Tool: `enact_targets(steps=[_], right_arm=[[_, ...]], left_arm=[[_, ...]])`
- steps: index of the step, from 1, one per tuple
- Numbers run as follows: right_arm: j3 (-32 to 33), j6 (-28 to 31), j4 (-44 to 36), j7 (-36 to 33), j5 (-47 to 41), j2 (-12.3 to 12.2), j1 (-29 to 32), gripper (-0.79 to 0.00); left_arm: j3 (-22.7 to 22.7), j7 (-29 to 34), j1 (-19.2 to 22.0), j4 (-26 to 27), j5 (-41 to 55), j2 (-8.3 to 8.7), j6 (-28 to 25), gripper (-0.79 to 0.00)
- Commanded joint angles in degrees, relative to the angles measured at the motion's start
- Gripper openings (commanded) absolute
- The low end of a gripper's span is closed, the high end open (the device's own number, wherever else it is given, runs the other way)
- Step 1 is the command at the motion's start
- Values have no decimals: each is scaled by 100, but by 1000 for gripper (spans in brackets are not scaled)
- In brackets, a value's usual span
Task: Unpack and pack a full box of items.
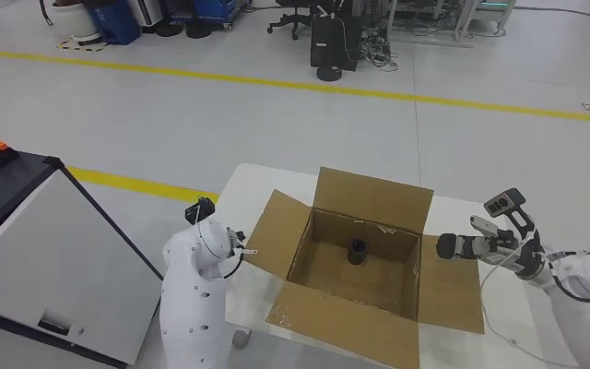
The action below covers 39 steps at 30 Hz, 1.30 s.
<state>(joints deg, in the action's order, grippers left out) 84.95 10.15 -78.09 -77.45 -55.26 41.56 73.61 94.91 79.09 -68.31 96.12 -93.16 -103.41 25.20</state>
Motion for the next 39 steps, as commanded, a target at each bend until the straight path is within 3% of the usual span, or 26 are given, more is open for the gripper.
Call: enact_targets(steps=[1, 10, 17, 27, 32, 39], right_arm=[[0, 0, 0, 0, 0, 0, 0, 0], [0, 0, 0, 0, 0, 0, 0, 0], [0, 0, 0, 0, 0, 0, 0, 0], [0, 0, 0, 0, 0, 0, 0, 0], [0, 0, 0, 0, 0, 0, 0, 0], [0, 0, 0, 0, 0, 0, 0, 0]], left_arm=[[83, -175, 164, -284, -125, -57, 175, -785], [559, -450, 720, -1193, -297, -251, 451, -785], [961, -597, 978, -1855, -423, -277, 598, -785], [1055, -706, 1283, -2532, -128, -334, 706, -785], [1063, -952, 1294, -2739, 207, -310, 951, -785], [913, -1238, 1270, -2837, -38, -296, 1237, -785]])
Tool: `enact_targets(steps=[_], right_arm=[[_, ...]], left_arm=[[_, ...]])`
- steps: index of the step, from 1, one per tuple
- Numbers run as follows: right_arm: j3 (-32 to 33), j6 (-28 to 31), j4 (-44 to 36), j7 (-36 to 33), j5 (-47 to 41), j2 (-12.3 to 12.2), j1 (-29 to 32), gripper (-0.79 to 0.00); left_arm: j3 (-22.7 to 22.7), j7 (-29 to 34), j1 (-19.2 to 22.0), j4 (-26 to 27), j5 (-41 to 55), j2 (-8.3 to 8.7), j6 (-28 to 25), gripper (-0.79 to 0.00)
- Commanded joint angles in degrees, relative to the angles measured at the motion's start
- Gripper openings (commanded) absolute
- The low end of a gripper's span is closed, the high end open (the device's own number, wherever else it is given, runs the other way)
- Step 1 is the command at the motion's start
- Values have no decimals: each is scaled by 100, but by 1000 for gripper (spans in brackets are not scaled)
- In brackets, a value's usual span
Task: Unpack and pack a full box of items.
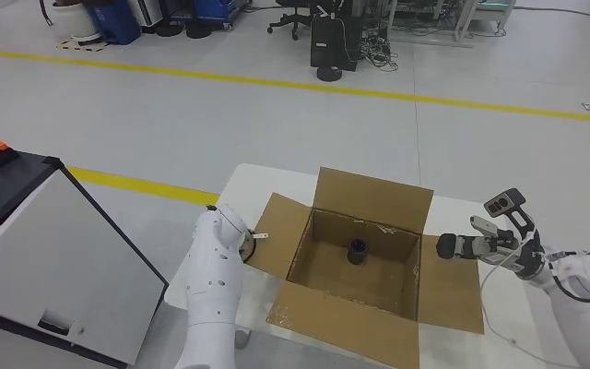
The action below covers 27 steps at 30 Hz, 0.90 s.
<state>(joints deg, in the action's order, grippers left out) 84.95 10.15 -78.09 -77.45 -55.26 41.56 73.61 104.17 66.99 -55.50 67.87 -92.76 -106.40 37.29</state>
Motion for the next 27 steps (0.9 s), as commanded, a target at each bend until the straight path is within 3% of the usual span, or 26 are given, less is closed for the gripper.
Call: enact_targets(steps=[1, 15, 27], right_arm=[[0, 0, 0, 0, 0, 0, 0, 0], [0, 0, 0, 0, 0, 0, 0, 0], [0, 0, 0, 0, 0, 0, 0, 0]], left_arm=[[-46, -51, -8, -6, -146, 6, 51, -785], [-66, -66, 204, -798, -334, 48, 58, -785], [-195, -21, 273, -1027, -346, 117, -138, -785]])
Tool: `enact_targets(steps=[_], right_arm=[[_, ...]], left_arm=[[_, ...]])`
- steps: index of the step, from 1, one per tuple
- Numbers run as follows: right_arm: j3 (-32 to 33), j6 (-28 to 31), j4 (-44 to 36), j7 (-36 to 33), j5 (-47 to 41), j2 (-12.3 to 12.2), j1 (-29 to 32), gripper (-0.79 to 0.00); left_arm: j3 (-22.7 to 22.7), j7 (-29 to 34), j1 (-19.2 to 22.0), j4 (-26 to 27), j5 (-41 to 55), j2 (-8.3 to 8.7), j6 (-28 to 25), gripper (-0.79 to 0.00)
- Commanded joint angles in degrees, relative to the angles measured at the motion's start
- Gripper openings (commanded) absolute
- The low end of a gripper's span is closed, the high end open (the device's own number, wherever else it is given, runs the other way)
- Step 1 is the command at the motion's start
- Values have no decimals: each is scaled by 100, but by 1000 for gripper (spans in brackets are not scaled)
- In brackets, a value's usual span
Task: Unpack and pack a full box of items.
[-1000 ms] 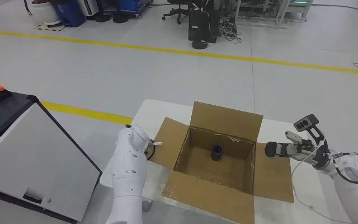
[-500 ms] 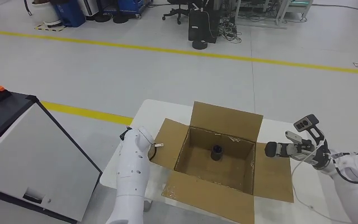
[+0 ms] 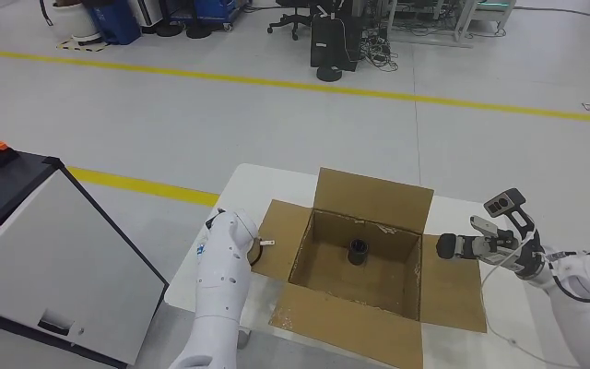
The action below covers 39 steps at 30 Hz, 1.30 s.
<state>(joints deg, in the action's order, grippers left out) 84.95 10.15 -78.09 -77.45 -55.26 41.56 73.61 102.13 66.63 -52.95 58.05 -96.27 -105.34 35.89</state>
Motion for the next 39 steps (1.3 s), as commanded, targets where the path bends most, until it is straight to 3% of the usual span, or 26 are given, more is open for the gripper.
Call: enact_targets(steps=[1, 7, 18, 28, 34, 37, 38, 39], right_arm=[[0, 0, 0, 0, 0, 0, 0, 0], [0, 0, 0, 0, 0, 0, 0, 0], [0, 0, 0, 0, 0, 0, 0, 0], [0, 0, 0, 0, 0, 0, 0, 0], [0, 0, 0, 0, 0, 0, 0, 0], [0, 0, 0, 0, 0, 0, 0, 0], [0, 0, 0, 0, 0, 0, 0, 0], [0, 0, 0, 0, 0, 0, 0, 0]], left_arm=[[12, 22, 29, -90, -30, 21, 20, -785], [-32, 69, 108, -284, -139, 60, 72, -785], [-117, 174, 206, -491, -193, 115, 2, -493], [-249, 163, 238, -542, -192, 134, -16, -394], [-408, 135, 172, -293, -313, 119, 41, -169], [-435, 151, 87, -71, -352, 110, 24, -108], [-451, 145, 55, 13, -403, 108, 30, 0], [-472, 150, 20, 107, -423, 102, 26, 0]])
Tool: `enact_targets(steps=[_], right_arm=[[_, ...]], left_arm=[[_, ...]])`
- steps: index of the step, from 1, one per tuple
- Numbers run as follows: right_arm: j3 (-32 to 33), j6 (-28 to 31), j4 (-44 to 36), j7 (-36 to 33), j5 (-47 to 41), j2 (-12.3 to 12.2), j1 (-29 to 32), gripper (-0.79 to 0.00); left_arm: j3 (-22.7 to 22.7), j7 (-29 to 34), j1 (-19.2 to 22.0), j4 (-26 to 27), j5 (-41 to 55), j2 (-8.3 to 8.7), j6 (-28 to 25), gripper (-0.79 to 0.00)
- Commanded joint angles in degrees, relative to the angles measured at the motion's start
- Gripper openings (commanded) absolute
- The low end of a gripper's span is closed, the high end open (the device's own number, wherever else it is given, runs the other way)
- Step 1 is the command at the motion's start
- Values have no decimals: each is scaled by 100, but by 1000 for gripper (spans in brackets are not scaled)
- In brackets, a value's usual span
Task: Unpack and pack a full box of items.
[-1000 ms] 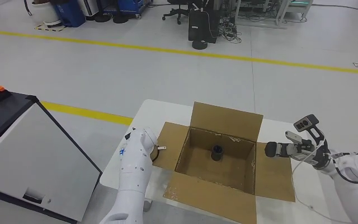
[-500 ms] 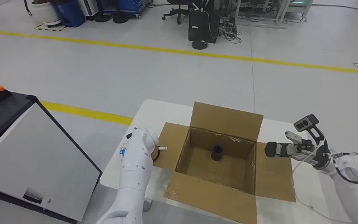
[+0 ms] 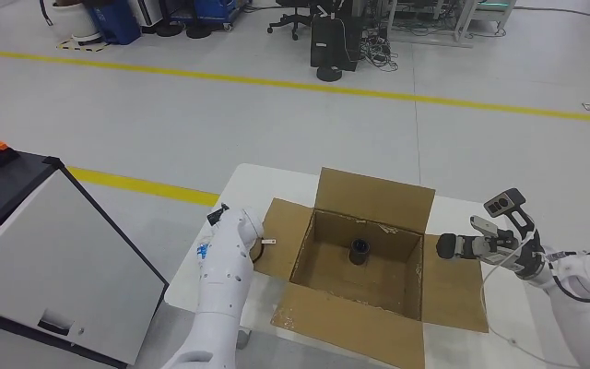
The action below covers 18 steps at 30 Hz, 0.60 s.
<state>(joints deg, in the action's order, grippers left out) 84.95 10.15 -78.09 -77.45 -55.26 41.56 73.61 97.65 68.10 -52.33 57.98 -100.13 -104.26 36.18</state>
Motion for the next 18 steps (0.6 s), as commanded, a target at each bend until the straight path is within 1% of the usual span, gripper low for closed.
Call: enact_targets(steps=[1, 4, 6, 11, 15, 18], right_arm=[[0, 0, 0, 0, 0, 0, 0, 0], [0, 0, 0, 0, 0, 0, 0, 0], [0, 0, 0, 0, 0, 0, 0, 0], [0, 0, 0, 0, 0, 0, 0, 0], [0, 0, 0, 0, 0, 0, 0, 0], [0, 0, 0, 0, 0, 0, 0, 0]], left_arm=[[-45, 2, -83, 219, -71, -11, -2, 0], [-106, -234, -243, 506, -356, -35, 234, 0], [-74, -286, -354, 739, -263, -75, 287, 0], [-121, -395, -645, 1311, -639, -161, 396, 0], [-60, -517, -879, 1799, -900, -230, 518, 0], [13, -790, -1005, 2087, -1102, -238, 792, 0]])
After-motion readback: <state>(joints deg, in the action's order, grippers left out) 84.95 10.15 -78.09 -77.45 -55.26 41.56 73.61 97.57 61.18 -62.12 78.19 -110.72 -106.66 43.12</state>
